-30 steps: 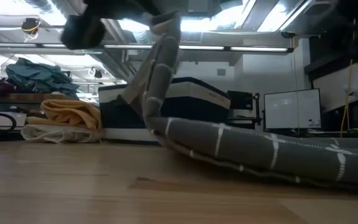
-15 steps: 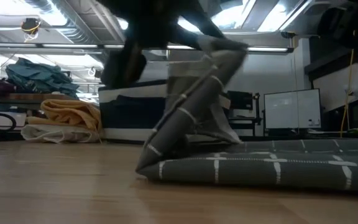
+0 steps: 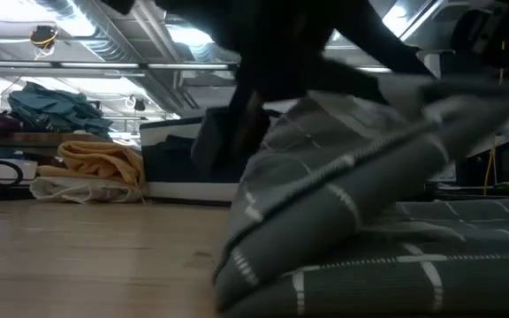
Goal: Fold towel
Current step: Fold the gray patterned towel
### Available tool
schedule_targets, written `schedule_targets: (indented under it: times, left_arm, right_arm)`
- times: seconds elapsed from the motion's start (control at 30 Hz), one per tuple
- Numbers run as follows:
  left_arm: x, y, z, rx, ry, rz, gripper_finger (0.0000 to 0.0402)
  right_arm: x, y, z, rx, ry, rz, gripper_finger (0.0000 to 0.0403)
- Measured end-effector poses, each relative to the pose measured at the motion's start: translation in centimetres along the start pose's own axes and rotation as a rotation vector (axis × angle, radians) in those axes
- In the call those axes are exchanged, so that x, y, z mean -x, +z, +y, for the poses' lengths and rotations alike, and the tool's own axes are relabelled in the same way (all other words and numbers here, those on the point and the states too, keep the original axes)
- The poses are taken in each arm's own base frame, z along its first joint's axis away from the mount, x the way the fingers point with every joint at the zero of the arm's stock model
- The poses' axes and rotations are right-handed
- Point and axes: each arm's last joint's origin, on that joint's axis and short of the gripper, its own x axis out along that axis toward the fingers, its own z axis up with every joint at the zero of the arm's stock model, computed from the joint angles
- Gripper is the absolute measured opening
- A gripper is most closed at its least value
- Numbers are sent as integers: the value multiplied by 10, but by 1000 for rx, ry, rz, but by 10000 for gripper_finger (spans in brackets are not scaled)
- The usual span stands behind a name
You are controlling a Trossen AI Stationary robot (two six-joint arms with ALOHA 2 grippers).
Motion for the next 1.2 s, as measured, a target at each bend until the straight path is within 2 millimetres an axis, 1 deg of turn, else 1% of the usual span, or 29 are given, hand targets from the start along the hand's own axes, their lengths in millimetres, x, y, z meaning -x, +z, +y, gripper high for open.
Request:
schedule_targets:
  times: [0.2, 0.3, 0.4, 0.5, 0.6, 0.77, 0.87, 0.97, 1.07, 1.2]
  left_arm:
    - [-16, -10, 11, 1, 16, 76, 0]
    - [-21, -13, 16, 14, 31, 86, 5]
    - [-22, -12, 18, 8, 37, 84, 19]
    - [-22, -10, 17, -41, 25, 78, 41]
    - [-22, -9, 14, -76, -12, 63, 74]
    - [-23, -5, 12, -53, -37, 48, 132]
    - [-23, 2, 6, -27, -107, 12, 155]
    - [-23, 12, 1, -53, -176, -33, 164]
    - [-21, 24, -4, -100, -230, -81, 166]
    - [-17, 39, -4, -121, -237, -96, 166]
  right_arm:
    - [0, 0, 0, 2, 0, -1, 34]
    - [0, 0, 0, 2, 2, 2, 34]
    - [0, 0, 0, 1, 4, 5, 34]
    - [0, -1, 1, 1, 18, 23, 34]
    - [0, -1, 1, 1, 36, 46, 35]
    - [0, -2, 1, 1, 50, 66, 35]
    - [0, -2, 1, 1, 50, 66, 36]
    - [3, -1, 2, -1, 64, 77, 36]
    - [11, 5, 5, -6, 92, 81, 36]
    - [25, 12, 4, -1, 72, 74, 36]
